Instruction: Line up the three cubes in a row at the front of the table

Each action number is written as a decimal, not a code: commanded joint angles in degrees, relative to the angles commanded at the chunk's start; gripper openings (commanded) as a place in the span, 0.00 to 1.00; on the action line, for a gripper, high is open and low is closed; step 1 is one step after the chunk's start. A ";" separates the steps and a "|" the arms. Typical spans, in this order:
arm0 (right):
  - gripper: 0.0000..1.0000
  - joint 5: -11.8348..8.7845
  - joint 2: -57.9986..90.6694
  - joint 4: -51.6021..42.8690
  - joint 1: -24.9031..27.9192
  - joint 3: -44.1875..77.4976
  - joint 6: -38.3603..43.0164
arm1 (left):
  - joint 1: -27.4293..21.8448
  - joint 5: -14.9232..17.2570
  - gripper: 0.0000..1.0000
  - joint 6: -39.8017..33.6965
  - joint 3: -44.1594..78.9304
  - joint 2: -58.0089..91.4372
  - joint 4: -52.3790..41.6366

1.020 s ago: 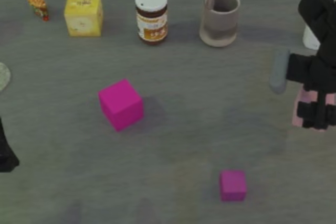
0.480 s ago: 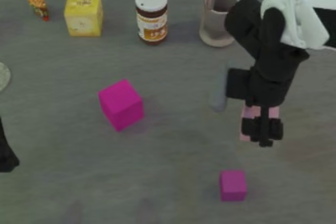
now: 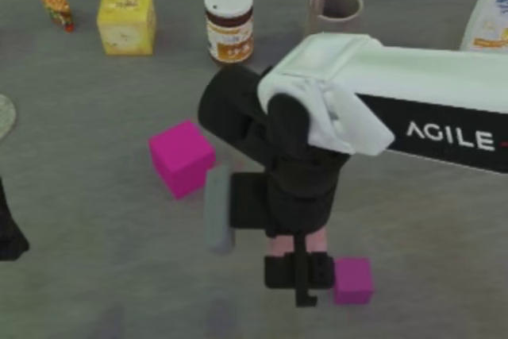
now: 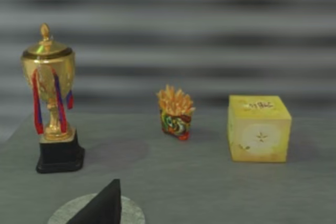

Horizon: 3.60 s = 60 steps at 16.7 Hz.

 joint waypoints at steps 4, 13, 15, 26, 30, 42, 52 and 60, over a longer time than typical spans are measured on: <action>0.00 -0.05 -0.03 0.04 -0.05 -0.14 0.15 | 0.00 0.00 1.00 0.00 0.00 0.00 0.00; 0.00 0.04 4.59 14.18 0.32 -9.41 0.37 | 0.00 0.00 1.00 0.00 0.00 0.00 0.00; 0.00 0.04 4.80 14.53 0.34 -9.69 0.38 | 0.00 0.00 1.00 0.00 0.00 0.00 0.00; 0.68 0.04 4.80 14.53 0.34 -9.69 0.38 | 0.00 0.00 1.00 0.00 0.00 0.00 0.00; 0.98 0.04 4.80 14.53 0.34 -9.69 0.38 | 0.00 0.00 1.00 0.00 0.00 0.00 0.00; 1.00 0.06 4.02 12.12 0.43 -7.80 0.20 | 0.00 0.00 1.00 0.00 0.00 0.00 0.00; 1.00 0.01 -0.29 0.32 0.39 -0.73 0.08 | 0.00 0.00 1.00 -0.01 0.01 0.01 -0.01; 1.00 -1.24 -15.87 10.78 -7.31 -11.51 4.67 | -4.24 0.32 1.00 5.04 16.34 16.77 -10.57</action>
